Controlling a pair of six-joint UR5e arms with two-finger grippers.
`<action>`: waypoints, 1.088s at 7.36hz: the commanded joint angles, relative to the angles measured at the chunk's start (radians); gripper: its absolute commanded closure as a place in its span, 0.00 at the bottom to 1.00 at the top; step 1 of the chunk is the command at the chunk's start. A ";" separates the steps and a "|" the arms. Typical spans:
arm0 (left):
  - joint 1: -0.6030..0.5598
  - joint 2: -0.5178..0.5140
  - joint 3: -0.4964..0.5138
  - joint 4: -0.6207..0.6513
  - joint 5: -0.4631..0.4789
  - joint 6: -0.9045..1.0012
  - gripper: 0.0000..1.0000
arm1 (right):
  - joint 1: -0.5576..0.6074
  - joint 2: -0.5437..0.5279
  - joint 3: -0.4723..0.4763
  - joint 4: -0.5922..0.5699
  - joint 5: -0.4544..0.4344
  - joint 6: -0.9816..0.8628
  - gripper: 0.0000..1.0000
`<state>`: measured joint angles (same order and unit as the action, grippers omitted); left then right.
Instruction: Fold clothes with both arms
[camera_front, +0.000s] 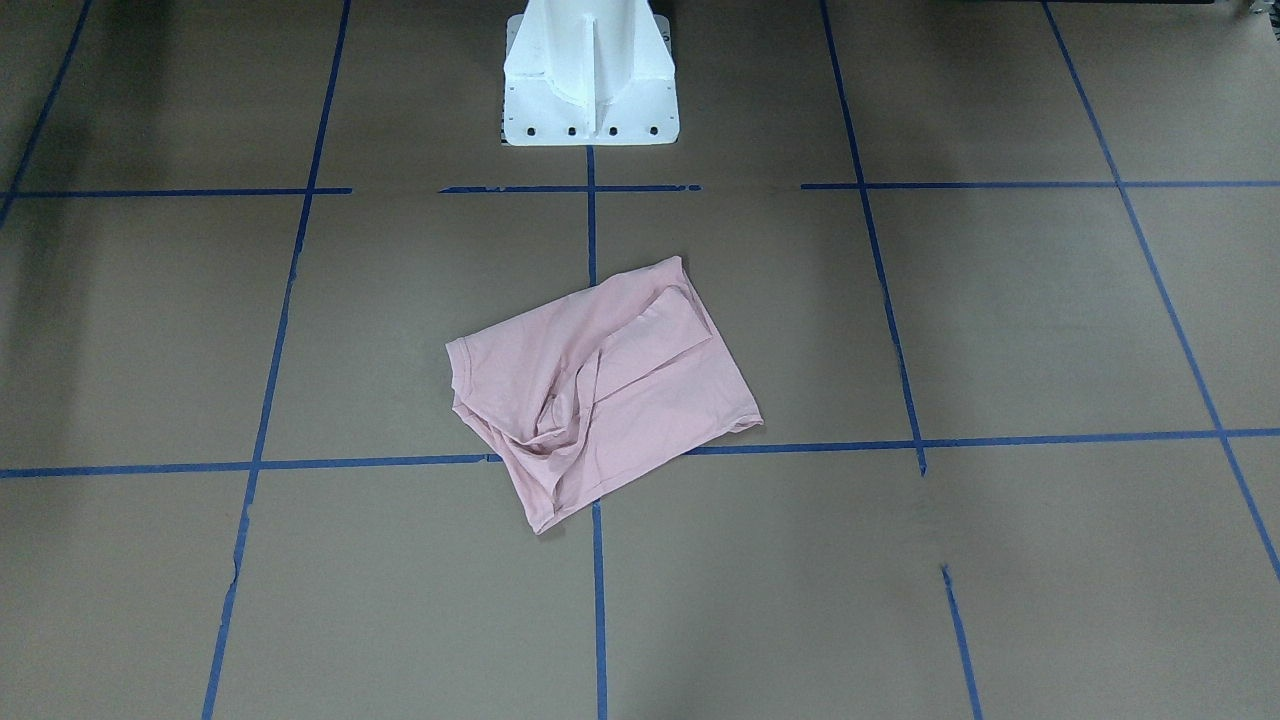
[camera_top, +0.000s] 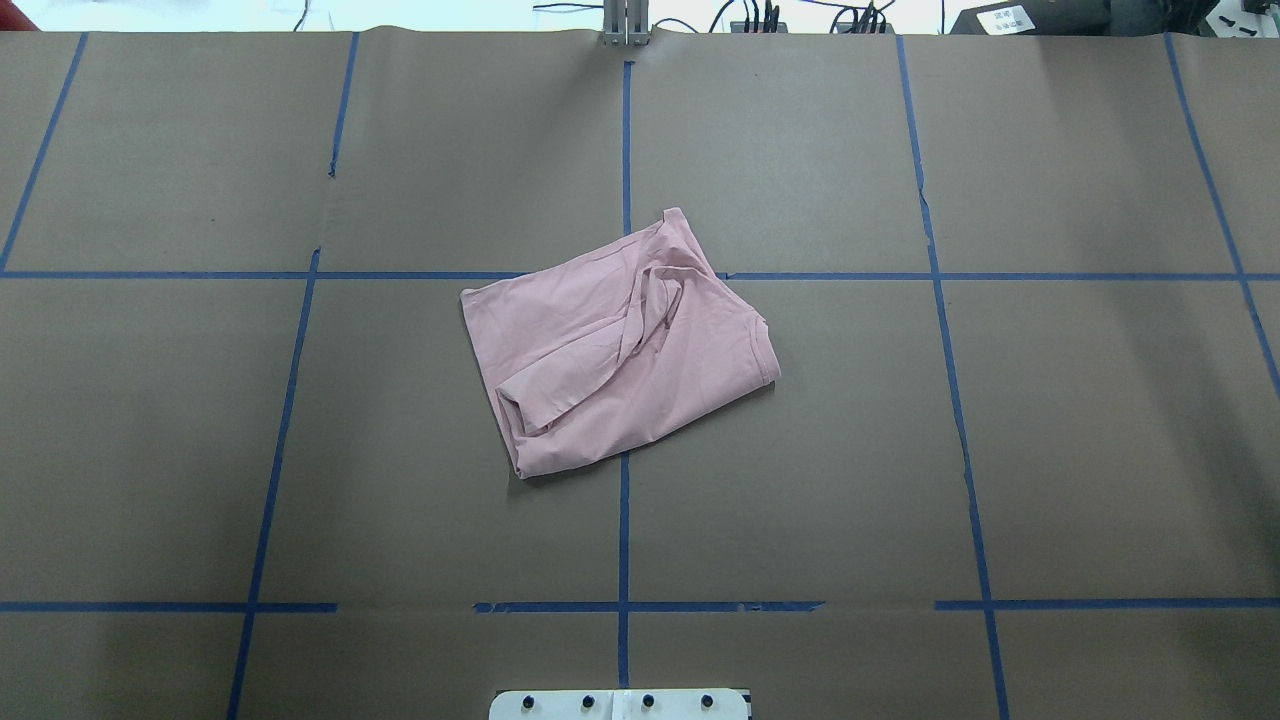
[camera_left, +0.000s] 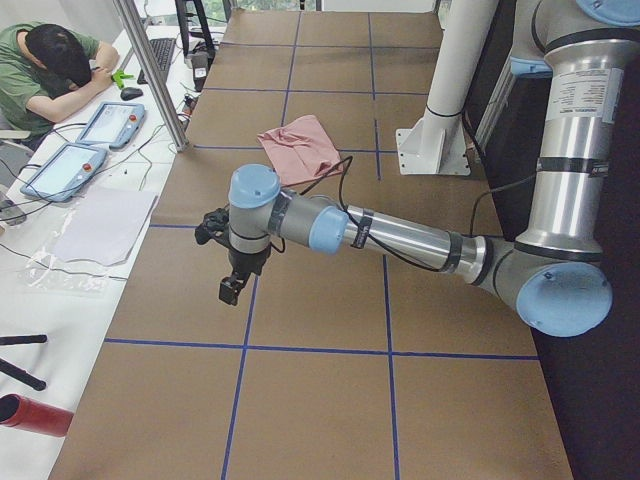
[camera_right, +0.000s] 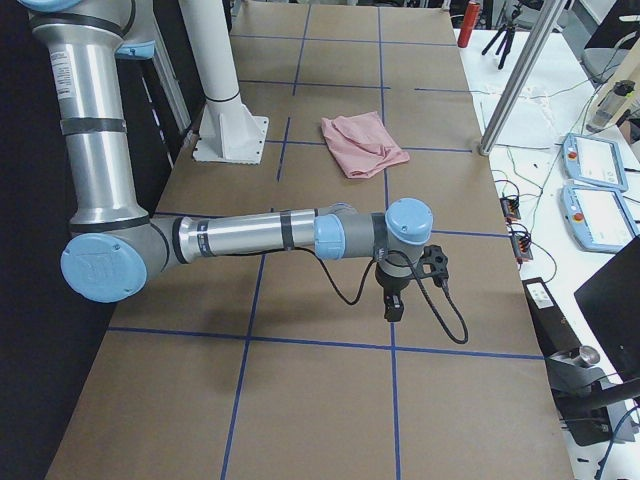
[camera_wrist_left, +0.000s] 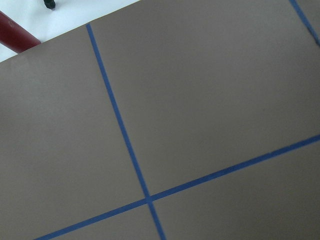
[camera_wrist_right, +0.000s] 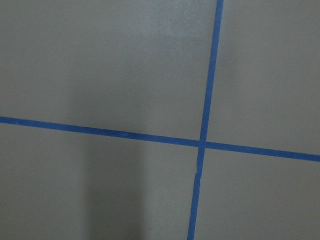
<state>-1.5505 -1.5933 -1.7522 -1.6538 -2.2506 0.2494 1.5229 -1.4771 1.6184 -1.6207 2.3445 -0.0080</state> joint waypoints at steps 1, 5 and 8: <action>-0.006 0.035 0.102 -0.033 0.026 0.041 0.00 | 0.003 -0.041 0.026 0.004 -0.007 0.009 0.00; -0.005 0.021 0.146 -0.029 0.020 0.039 0.00 | 0.019 -0.223 0.128 0.034 0.001 0.167 0.00; -0.005 0.021 0.155 -0.029 0.019 0.039 0.00 | 0.019 -0.238 0.121 0.097 -0.001 0.151 0.00</action>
<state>-1.5555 -1.5728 -1.6000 -1.6827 -2.2314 0.2884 1.5415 -1.7120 1.7392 -1.5412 2.3442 0.1484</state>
